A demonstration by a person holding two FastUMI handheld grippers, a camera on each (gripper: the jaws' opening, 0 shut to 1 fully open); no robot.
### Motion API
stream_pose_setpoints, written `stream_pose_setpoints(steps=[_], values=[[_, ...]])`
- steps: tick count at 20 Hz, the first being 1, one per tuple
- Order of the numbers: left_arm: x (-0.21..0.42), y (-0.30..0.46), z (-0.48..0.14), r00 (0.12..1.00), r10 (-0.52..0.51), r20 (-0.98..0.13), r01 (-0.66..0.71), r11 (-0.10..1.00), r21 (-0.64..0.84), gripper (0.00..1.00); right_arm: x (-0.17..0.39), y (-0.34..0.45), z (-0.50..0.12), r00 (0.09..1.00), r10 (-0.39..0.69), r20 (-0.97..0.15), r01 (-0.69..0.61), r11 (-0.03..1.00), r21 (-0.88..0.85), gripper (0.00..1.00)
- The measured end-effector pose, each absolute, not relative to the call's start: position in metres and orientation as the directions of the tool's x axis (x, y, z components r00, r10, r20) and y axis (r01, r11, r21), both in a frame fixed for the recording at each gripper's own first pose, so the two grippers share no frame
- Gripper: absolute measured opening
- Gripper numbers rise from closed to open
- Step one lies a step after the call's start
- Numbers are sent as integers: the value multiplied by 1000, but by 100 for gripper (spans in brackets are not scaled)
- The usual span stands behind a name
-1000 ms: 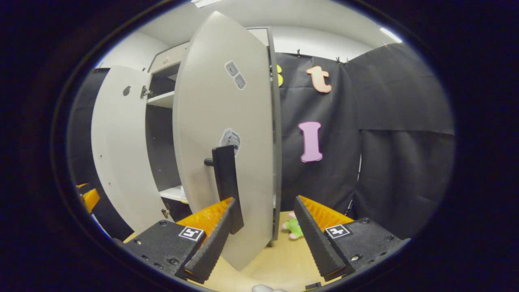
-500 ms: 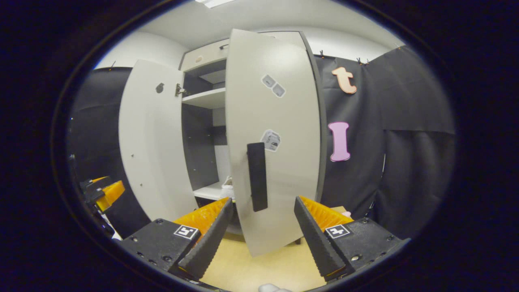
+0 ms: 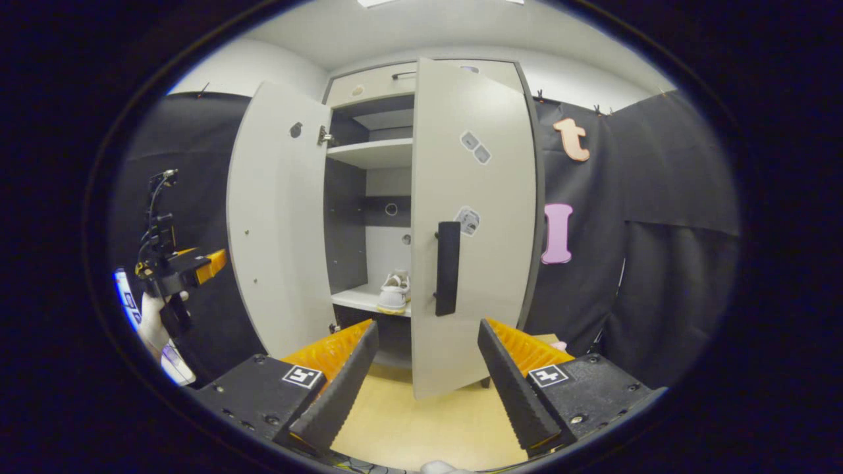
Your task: Grab one shoe with the right hand and put it into the shoe cabinet, grab the other shoe with the left hand and put it into the shoe cabinet; then close the right door with the right hand and the left door with the left hand.
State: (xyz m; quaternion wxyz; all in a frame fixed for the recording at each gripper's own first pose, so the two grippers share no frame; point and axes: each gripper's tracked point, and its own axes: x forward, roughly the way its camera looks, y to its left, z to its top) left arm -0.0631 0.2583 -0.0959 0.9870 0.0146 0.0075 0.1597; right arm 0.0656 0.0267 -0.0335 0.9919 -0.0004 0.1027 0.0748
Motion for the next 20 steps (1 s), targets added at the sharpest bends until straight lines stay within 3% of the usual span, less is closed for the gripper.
stream_pose_setpoints(steps=[2, 3, 4, 5, 10, 20], values=[[-50, 260, -101, 954, 298, -20, -297, 954, 51, 95, 61, 26, -39, 967, 135, -218, -132, 991, 28, 96], [-45, 258, -103, 959, 281, -24, -280, 959, 50, 85, 58, 26, -40, 966, 130, -221, -127, 991, 30, 96], [-40, 255, -104, 964, 265, -31, -264, 964, 43, 95, 56, 25, -40, 967, 126, -220, -123, 992, 27, 99], [-38, 253, -104, 966, 258, -31, -257, 966, 42, 95, 54, 25, -39, 969, 121, -217, -119, 993, 22, 96], [-36, 248, -109, 975, 216, -45, -218, 976, -27, 93, 49, 25, -42, 969, 117, -218, -116, 993, 17, 99], [-40, 215, -100, 983, 181, -19, -181, 983, 0, 86, 50, 25, -37, 970, 138, -201, -141, 990, -2, 99]])
